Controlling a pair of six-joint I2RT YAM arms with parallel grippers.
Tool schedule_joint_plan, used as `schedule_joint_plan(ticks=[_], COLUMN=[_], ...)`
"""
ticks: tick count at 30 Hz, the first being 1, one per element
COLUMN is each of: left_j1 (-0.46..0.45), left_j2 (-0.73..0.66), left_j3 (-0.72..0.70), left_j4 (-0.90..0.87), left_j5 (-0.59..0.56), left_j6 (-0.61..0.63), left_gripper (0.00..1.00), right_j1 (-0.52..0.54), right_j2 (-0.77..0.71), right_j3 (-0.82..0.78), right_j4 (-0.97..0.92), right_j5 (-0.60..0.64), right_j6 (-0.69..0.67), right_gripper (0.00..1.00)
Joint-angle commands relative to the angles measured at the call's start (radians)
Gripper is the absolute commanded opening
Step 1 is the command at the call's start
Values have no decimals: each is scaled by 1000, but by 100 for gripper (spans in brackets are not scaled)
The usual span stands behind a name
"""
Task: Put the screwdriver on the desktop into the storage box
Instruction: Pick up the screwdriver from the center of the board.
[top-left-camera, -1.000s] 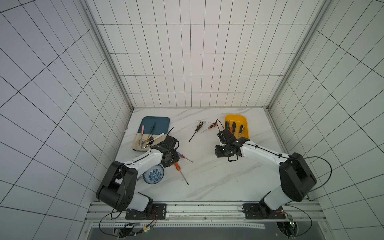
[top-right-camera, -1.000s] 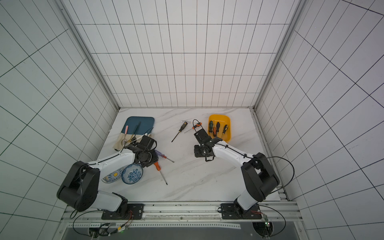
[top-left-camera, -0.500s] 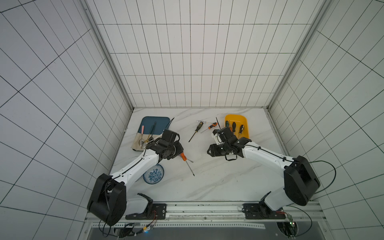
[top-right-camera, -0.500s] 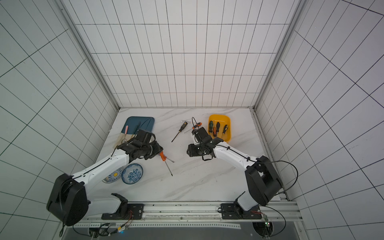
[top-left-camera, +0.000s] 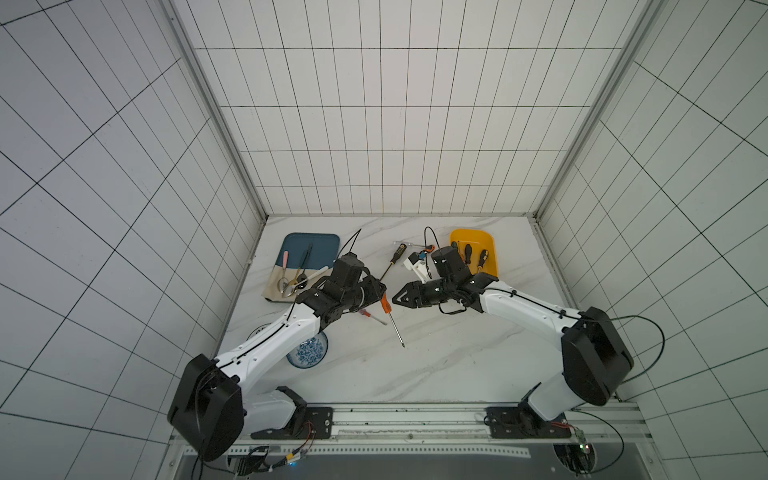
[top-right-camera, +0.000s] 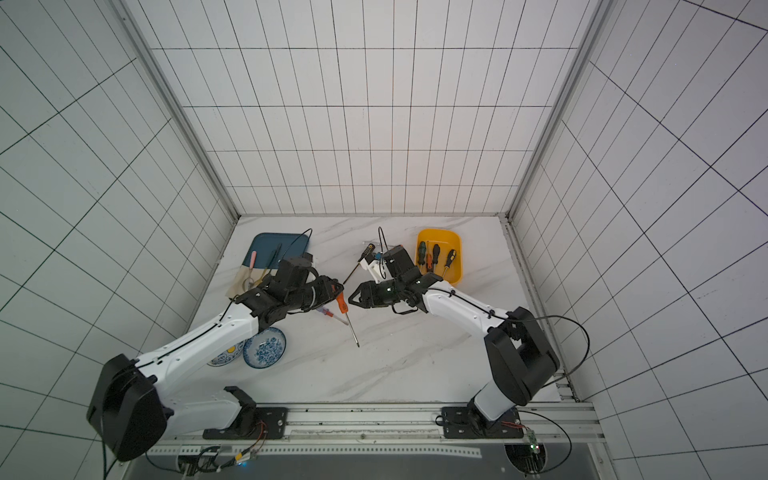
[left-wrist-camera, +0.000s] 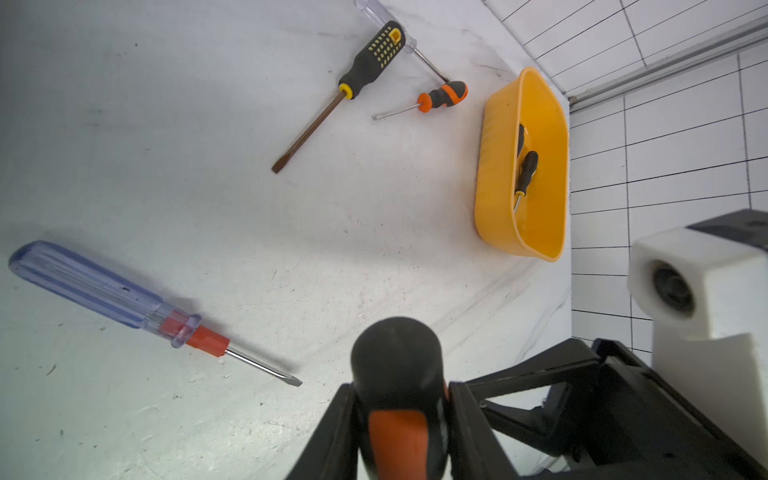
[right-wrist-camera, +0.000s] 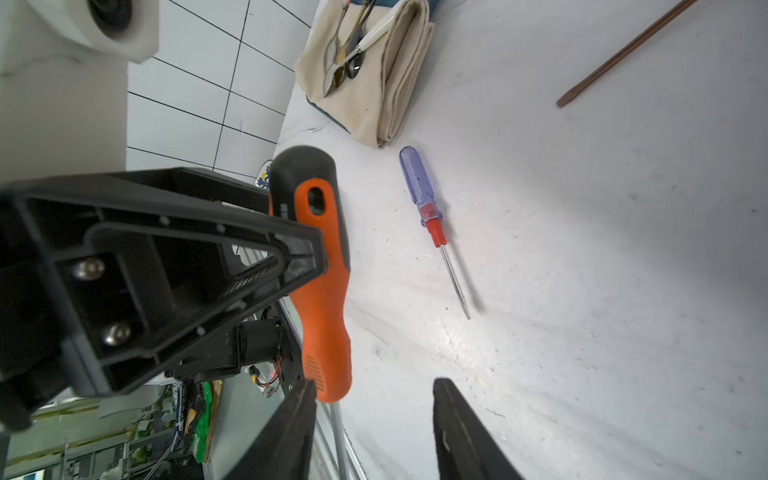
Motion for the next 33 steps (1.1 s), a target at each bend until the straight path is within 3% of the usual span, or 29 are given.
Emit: schedule_joint_plan(ticks=[1, 11, 24, 25, 27, 29, 33], left_j1=[-9, -9, -9, -9, -6, -2, 22], left_j2=[-36, -48, -69, -71, -75, -80, -103], left_j3=[1, -9, -33, -33, -33, -33, -42], left_j4=[84, 109, 126, 123, 115, 102, 69], left_j5=[19, 18, 19, 16, 9, -1, -7], left_j6=[14, 11, 4, 4, 4, 7, 11], left_gripper=[0, 0, 0, 5, 27, 44, 60], right_j1=[17, 31, 32, 31, 27, 20, -9], right_j2=[21, 40, 48, 48, 51, 55, 51], right_j3=[62, 58, 65, 69, 84, 92, 91], right_j4=[49, 100, 112, 100, 56, 29, -5], right_j5=[-79, -120, -113, -101, -80, -63, -31], right_j6=[16, 50, 57, 53, 35, 27, 19], right_gripper=[49, 45, 20, 18, 15, 14, 13])
